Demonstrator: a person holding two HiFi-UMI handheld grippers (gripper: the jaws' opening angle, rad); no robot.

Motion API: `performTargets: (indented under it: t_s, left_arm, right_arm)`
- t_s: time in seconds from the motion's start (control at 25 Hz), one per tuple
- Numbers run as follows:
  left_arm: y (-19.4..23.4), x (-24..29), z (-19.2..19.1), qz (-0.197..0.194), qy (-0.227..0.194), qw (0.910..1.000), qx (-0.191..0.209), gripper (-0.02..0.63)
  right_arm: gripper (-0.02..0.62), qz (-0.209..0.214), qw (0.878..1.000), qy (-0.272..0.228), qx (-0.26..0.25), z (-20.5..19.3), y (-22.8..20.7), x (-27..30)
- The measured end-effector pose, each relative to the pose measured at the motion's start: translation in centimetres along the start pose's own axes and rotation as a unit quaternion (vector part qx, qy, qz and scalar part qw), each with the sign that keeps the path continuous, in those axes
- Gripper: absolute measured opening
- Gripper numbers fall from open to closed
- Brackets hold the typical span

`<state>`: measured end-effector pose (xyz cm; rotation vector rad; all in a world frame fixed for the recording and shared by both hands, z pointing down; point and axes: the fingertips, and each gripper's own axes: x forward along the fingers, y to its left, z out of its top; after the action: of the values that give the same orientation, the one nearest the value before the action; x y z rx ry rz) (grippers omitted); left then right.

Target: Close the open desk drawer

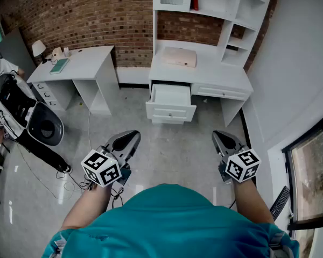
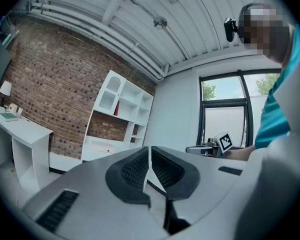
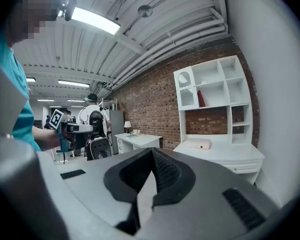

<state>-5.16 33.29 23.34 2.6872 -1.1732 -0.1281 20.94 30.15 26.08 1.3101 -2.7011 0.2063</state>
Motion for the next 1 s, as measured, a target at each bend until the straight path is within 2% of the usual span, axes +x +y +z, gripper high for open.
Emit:
performTargets:
  t_s: [0.64, 1.0]
  left_arm:
    - [-1.6, 1.5, -0.1, 0.006, -0.006, 1.0, 0.005, 0.028]
    - [-5.1, 3.9, -0.3, 0.021, -0.013, 0.9996, 0.015, 0.028]
  right_arm:
    - [0.02, 0.017, 1.0, -0.009, 0.003, 0.6, -1.7, -0.5]
    - [0.021, 0.04, 0.999, -0.016, -0.012, 1.2, -4.3, -2.7]
